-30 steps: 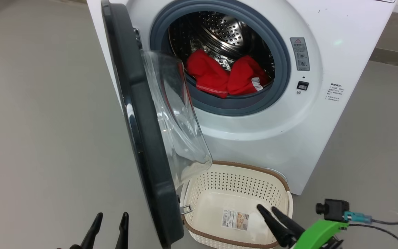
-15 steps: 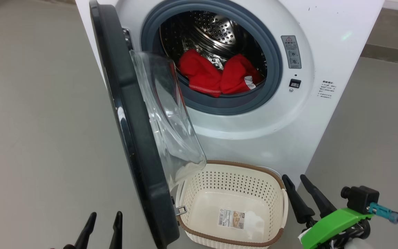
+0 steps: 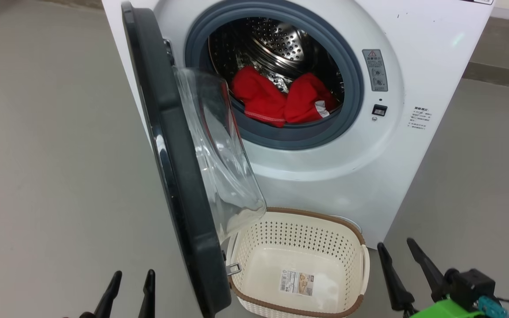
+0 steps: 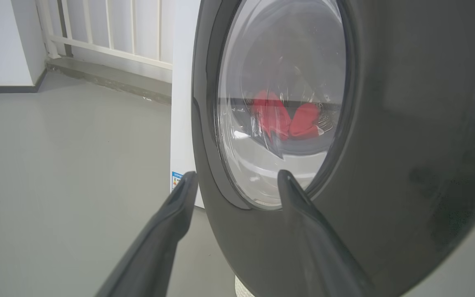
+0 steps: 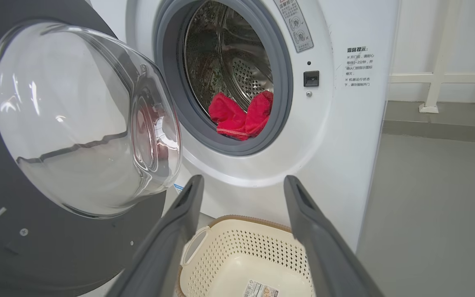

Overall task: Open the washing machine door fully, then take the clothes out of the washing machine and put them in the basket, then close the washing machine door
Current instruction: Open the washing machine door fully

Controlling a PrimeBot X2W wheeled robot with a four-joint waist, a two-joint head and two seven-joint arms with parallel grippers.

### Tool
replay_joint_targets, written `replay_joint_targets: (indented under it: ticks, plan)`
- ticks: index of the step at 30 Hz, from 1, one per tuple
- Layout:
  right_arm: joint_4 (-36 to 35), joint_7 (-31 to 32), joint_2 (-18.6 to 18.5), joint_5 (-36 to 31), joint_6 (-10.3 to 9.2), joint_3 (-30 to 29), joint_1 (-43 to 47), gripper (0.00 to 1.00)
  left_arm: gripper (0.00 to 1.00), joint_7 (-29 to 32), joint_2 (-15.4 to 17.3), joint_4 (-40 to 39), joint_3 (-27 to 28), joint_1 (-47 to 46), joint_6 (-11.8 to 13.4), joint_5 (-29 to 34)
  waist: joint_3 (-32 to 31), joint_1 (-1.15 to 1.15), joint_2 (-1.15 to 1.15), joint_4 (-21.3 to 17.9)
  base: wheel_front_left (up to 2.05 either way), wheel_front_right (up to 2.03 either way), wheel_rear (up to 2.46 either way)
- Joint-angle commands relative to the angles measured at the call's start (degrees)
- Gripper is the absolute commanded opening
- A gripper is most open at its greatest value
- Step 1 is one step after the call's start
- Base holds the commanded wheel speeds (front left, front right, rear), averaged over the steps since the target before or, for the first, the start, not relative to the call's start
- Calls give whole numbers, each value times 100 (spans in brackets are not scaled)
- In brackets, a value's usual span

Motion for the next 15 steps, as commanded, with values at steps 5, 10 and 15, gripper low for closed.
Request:
replay_joint_targets:
  ticks: [5,10,15]
  plan:
    - [-122,-54,70,-301,42,-18,210,100,100,-70,30,-156,197,-37,41,81,-58,0,0,0,0,0,0]
    - [-122,-54,86,-332,42,-33,271,100,100,-70,30,-178,204,-14,38,87,-60,0,0,-25,0,0,0]
    - [-129,-54,88,-305,42,-13,257,100,100,-70,30,-179,213,-18,35,79,-66,0,0,-48,0,0,0]
